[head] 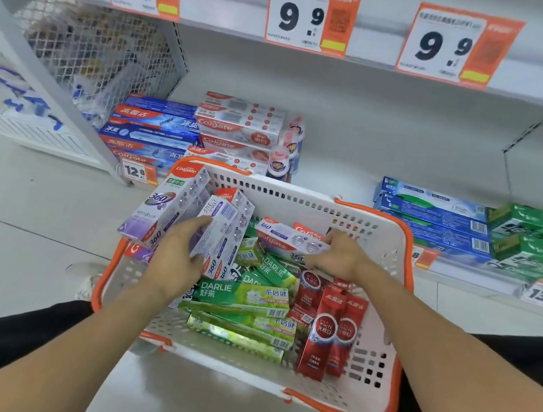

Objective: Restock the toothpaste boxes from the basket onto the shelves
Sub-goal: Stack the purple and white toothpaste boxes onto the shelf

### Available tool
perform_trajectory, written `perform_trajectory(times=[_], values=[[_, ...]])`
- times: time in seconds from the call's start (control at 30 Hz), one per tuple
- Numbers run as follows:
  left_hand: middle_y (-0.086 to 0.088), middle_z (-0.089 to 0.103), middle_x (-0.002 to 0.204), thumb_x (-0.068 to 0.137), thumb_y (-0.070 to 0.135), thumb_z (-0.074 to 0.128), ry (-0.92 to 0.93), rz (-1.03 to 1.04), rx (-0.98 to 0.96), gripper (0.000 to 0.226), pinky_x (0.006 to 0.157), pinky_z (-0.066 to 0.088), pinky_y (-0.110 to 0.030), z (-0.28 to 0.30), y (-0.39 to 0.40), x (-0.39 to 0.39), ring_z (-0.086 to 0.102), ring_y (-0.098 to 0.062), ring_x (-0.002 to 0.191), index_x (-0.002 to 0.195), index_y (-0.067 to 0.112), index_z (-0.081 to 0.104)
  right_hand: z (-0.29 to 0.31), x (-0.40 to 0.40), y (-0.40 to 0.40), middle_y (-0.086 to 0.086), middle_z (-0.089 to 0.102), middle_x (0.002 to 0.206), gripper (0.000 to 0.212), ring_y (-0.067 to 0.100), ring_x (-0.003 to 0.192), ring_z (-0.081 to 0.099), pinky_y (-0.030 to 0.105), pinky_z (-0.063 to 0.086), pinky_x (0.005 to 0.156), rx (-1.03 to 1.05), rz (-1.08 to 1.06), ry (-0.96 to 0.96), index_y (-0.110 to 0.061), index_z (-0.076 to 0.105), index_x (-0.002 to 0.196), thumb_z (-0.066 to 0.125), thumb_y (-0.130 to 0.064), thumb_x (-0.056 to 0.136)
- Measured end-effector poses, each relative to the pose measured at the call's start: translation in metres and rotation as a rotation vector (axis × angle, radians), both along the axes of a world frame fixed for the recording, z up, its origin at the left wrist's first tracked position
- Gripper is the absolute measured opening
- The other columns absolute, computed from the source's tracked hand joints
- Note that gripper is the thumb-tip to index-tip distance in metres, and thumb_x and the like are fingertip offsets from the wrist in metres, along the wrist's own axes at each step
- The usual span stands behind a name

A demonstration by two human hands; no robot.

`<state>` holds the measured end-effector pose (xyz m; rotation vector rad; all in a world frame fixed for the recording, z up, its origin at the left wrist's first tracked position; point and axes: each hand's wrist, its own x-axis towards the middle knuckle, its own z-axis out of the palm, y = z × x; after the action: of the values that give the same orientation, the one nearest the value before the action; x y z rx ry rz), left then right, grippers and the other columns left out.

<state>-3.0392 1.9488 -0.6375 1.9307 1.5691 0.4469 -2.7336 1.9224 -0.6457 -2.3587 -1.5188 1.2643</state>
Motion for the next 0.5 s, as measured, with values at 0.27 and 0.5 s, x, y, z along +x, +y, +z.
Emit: perform_trajectory(times=[0.27,0.5], values=[[0.012,0.057,0.088,0.069,0.008,0.089,-0.04,0.072,-0.134,0.073,0.073,0.046,-0.02,0.019,-0.006,0.004,0.06,-0.01,0.079,0.132,0.005,0.054,0.037,-0.006,-0.021,-0.005,0.064,0.1,0.034,0.015,0.094,0.06,0.026,0.046,0.074,-0.105,0.109,0.18,-0.029,0.053,0.086,0.085,-0.035,0.076],[-0.001,0.056,0.107,0.065,0.022,0.089,0.04,-0.343,-0.225,0.064,0.087,0.047,-0.026,0.007,-0.024,0.019,0.058,-0.018,0.096,0.118,0.035,0.054,0.046,0.01,-0.022,0.007,0.077,0.092,0.047,0.023,0.081,0.075,0.036,0.062,0.07,-0.236,0.043,0.189,-0.004,0.069,0.104,0.077,-0.043,0.08]])
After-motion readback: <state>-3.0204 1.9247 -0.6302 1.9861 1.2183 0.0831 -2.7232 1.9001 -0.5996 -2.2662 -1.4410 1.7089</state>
